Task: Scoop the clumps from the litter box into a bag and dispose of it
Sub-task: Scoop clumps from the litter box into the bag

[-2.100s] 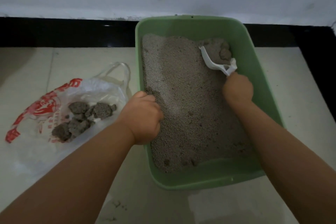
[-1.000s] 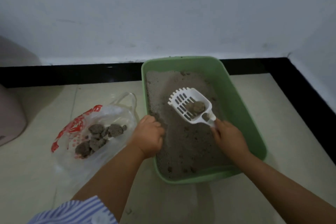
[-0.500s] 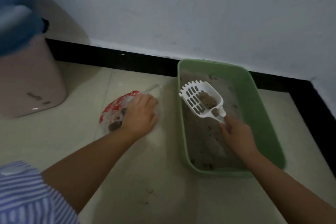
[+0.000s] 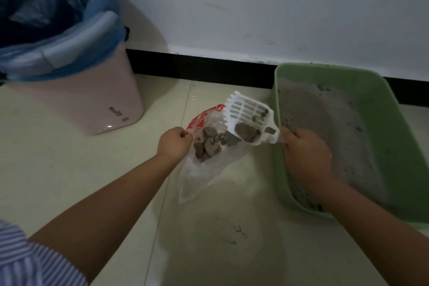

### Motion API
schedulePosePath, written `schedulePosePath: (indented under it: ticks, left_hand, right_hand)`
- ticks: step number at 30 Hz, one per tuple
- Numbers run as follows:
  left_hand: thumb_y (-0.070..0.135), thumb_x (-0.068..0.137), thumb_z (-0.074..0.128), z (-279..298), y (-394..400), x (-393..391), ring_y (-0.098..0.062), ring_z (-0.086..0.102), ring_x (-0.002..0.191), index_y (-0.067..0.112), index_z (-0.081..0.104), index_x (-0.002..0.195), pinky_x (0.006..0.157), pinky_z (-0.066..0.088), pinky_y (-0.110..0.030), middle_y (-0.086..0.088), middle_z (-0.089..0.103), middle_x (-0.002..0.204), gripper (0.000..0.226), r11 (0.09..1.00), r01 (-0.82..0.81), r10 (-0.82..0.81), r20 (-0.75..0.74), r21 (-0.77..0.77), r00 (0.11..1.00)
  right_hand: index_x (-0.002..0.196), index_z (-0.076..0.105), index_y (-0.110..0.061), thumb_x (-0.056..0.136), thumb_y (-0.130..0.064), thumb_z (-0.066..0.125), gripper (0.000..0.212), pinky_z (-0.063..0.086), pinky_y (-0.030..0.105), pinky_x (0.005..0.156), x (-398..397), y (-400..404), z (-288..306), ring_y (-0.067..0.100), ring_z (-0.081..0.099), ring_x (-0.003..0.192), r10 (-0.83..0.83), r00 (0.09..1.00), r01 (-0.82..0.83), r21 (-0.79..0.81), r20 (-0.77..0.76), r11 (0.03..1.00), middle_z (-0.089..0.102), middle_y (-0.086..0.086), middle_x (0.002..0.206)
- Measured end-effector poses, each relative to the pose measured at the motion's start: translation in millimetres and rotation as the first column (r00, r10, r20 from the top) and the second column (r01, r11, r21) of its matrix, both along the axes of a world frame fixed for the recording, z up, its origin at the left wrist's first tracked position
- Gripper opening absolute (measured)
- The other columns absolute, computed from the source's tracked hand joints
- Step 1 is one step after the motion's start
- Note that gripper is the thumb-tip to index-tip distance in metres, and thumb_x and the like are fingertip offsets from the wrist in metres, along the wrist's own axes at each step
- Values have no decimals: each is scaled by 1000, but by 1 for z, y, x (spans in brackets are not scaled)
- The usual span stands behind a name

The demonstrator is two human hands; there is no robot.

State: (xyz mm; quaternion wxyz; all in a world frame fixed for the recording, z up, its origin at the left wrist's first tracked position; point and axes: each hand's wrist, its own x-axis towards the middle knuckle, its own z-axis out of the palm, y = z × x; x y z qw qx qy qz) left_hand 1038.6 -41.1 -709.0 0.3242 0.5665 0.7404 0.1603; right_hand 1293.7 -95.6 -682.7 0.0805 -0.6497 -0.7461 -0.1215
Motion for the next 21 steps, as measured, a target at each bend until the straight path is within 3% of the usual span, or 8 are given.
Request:
schedulePosePath:
  ticks: [3,9,12,15,21]
  left_hand:
    - [16,92,49,0,0,8,-34,58,94,-3,64,93,72,40,-29,-21,65,97,24,1000,9,-9,5,13,1000]
    - [17,92,50,-2,-2,10,-35,58,86,5,55,78,67,35,-29,-23,61,85,20,999,31,-32,9,26,999]
    - [16,92,49,-4,-3,7,-29,53,77,1,58,80,66,36,-29,-18,56,79,21,999,16,-17,47,28,999]
    - [17,93,49,-6,-4,5,-30,55,77,-7,62,87,69,42,-33,-22,60,82,27,999,-8,5,88,31,996]
    - [16,92,50,-6,-5,-1,-32,55,76,-2,59,79,68,41,-34,-20,58,78,24,999,-28,24,94,46,995]
  right_hand:
    - [77,72,0,56,-4,62,24,40,24,41,-9,4,1,27,54,42,31,999,-31,-18,15,999,55,15,51]
    - [74,72,1,48,3,83,28,44,26,43,-16,10,2,27,56,45,-34,998,33,-31,-48,999,57,15,52]
    - [72,72,-3,57,-4,67,16,43,24,46,-15,12,7,25,57,47,59,998,-59,78,-2,995,61,11,56]
    - [76,75,-8,68,-12,48,28,42,21,48,-16,15,8,23,59,51,131,989,-139,142,66,980,68,6,63]
    - [74,73,-11,67,-13,51,23,41,21,50,-13,29,16,23,59,52,110,990,-126,195,91,973,70,3,64]
